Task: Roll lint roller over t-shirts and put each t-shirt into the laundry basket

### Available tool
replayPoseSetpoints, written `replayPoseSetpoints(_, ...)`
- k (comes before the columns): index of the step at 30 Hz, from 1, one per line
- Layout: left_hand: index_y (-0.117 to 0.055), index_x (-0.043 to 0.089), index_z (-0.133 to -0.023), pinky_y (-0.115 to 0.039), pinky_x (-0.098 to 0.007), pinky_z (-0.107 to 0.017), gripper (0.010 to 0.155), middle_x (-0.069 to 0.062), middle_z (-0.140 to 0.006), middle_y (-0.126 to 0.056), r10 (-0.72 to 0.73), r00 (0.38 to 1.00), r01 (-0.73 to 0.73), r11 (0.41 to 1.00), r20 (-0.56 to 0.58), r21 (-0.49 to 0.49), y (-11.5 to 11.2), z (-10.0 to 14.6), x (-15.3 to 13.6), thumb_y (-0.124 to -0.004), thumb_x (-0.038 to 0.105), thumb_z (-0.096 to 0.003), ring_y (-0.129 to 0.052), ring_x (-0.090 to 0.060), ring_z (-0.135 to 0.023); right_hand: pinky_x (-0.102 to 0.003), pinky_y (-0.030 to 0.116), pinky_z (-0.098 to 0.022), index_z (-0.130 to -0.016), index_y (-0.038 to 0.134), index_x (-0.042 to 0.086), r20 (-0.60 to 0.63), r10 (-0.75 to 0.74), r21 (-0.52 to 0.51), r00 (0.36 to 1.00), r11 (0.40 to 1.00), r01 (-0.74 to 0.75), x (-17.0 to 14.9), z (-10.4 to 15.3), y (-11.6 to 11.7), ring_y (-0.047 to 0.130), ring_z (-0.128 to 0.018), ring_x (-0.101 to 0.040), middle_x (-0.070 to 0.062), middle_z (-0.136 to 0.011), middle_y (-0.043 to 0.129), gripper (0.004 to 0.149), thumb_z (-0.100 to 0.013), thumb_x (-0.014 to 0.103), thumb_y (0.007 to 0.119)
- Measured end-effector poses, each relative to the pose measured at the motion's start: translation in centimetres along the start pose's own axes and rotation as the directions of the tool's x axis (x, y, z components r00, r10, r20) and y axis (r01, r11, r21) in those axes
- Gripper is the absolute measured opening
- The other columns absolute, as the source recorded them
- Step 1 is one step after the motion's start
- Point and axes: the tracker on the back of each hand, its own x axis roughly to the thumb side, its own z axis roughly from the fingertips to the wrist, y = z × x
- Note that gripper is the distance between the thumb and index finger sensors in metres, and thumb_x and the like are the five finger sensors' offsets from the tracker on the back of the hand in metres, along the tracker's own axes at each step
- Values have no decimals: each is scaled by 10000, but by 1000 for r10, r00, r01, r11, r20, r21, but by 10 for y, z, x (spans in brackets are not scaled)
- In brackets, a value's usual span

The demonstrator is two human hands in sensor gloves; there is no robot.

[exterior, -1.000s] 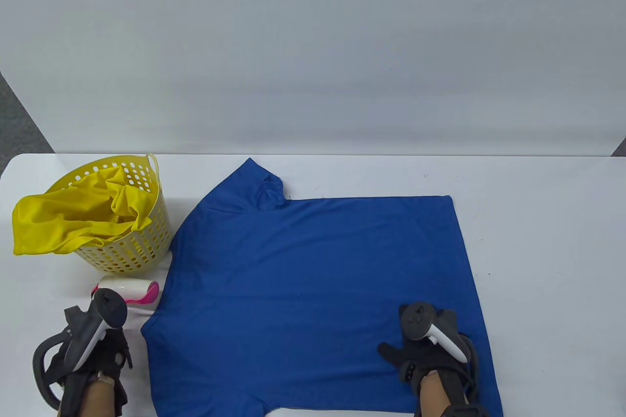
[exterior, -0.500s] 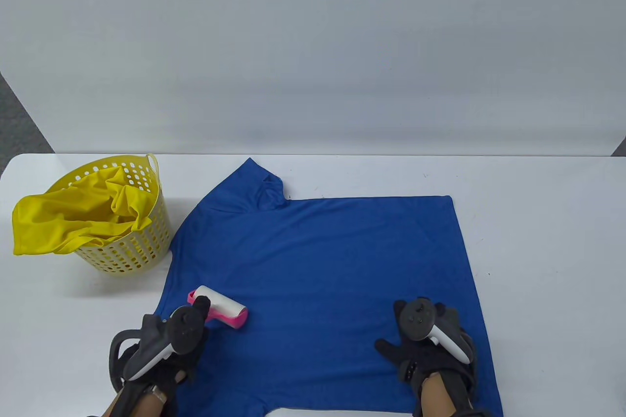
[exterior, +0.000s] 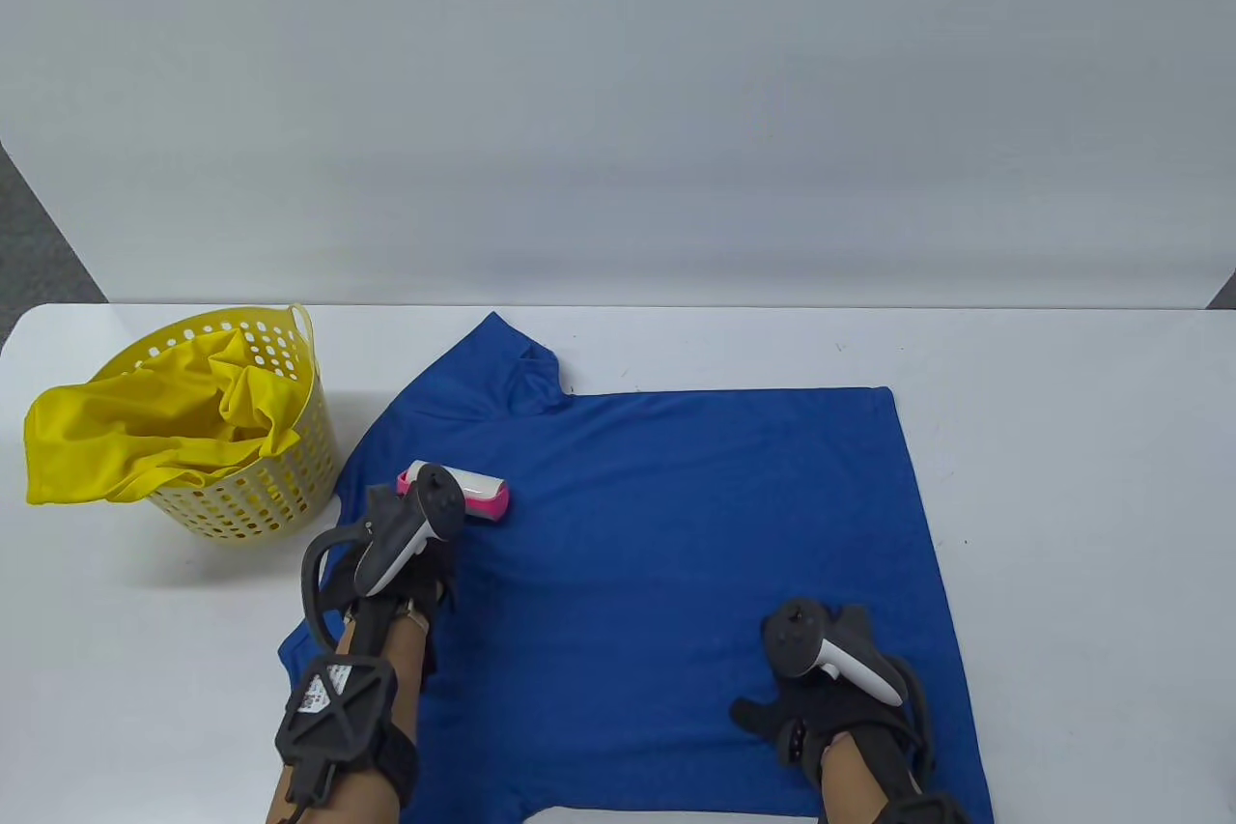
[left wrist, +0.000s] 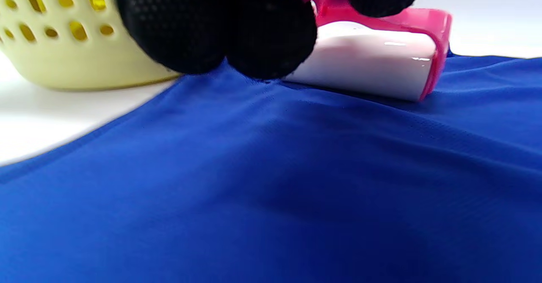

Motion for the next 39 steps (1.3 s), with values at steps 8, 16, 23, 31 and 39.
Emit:
replayPoseSetpoints(8, -445, 369, -1095, -895, -387, -338, 609, -62, -916, -800, -211, 972, 211, 977, 100, 16, 3, 45, -22, -684, 499, -550, -990, -122, -455, -831, 143, -507, -965, 46, 247, 3, -10, 2, 1000, 1000, 10, 1, 0, 0, -73, -851, -577, -216, -993, -101, 860, -443, 624, 617)
replayPoseSetpoints(16, -509, 357, -1094, -908, -388, -292, 609, -70, -883, -856, -311, 924, 317, 948, 222, 10, 2, 124, -77, -720, 497, -540, -1016, -129, -403, -829, 134, -508, -960, 38, 257, -4, -13, 0, 1000, 1000, 13, 1, 1, -1, -85, -849, -569, -207, -991, -111, 857, -439, 629, 607)
replayPoseSetpoints(23, -529, 362, -1092, -906, -388, -285, 605, -70, -882, -863, -241, 944, 248, 969, 225, -4, 5, 111, -72, -729, 501, -538, -1019, -135, -398, -826, 129, -509, -953, 26, 263, -12, -11, 1, 1000, 1000, 11, 0, 1, -1, -96, -846, -564, -201, -987, -120, 855, -433, 633, 595)
replayPoseSetpoints(31, -522, 376, -1088, -896, -389, -296, 604, -56, -881, -855, -184, 972, 186, 983, 145, -5, 19, 25, 1, -726, 515, -537, -1009, -131, -406, -825, 111, -499, -944, 13, 265, -7, -21, 13, 1000, 1000, 21, -1, 0, -1, -119, -833, -555, -193, -973, -142, 854, -435, 634, 591)
replayPoseSetpoints(39, -505, 381, -1083, -896, -382, -300, 600, -40, -878, -849, -176, 982, 174, 984, 73, 35, 18, -13, 41, -716, 524, -540, -1005, -118, -405, -823, 107, -499, -939, 7, 269, -13, -20, 16, 1000, 1000, 20, -1, 1, -1, -124, -832, -551, -189, -969, -148, 852, -431, 633, 585)
